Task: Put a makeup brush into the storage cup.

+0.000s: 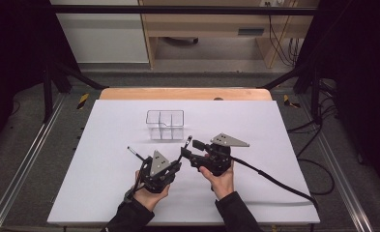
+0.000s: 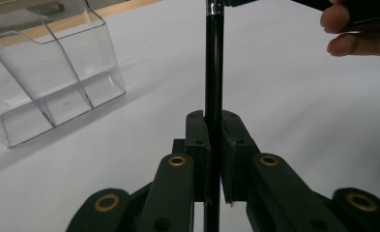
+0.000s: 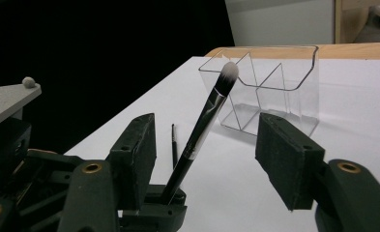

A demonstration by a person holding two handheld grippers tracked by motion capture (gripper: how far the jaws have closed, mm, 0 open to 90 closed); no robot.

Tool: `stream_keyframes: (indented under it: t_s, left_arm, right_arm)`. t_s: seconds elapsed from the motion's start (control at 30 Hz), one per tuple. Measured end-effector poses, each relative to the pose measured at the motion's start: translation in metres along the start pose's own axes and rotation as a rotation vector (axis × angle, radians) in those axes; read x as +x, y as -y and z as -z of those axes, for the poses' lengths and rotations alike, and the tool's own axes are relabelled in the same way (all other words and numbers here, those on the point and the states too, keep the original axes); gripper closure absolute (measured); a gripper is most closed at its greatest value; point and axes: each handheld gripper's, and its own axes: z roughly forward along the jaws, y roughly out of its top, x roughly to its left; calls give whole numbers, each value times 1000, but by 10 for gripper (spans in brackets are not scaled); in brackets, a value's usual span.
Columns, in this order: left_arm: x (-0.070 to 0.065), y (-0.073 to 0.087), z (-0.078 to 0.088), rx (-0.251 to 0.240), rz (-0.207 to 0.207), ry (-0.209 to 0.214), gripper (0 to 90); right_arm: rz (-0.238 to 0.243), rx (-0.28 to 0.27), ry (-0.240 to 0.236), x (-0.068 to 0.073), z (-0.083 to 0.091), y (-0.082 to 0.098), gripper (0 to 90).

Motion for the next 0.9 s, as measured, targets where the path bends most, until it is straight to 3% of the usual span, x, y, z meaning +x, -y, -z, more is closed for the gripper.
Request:
stream_keyframes:
  t_s: [0.23, 0.37, 0.9]
  left_arm:
    - [-5, 1, 1, -9, -10, -3, 832]
    - [-6, 2, 0, -10, 6, 0, 832]
    - [-11, 3, 1, -15, 5, 10, 832]
  right_arm:
    - [-53, -2, -24, 2, -2, 1, 513]
    - [-34, 8, -14, 2, 1, 2, 571]
    - [-82, 23, -66, 1, -2, 6, 793]
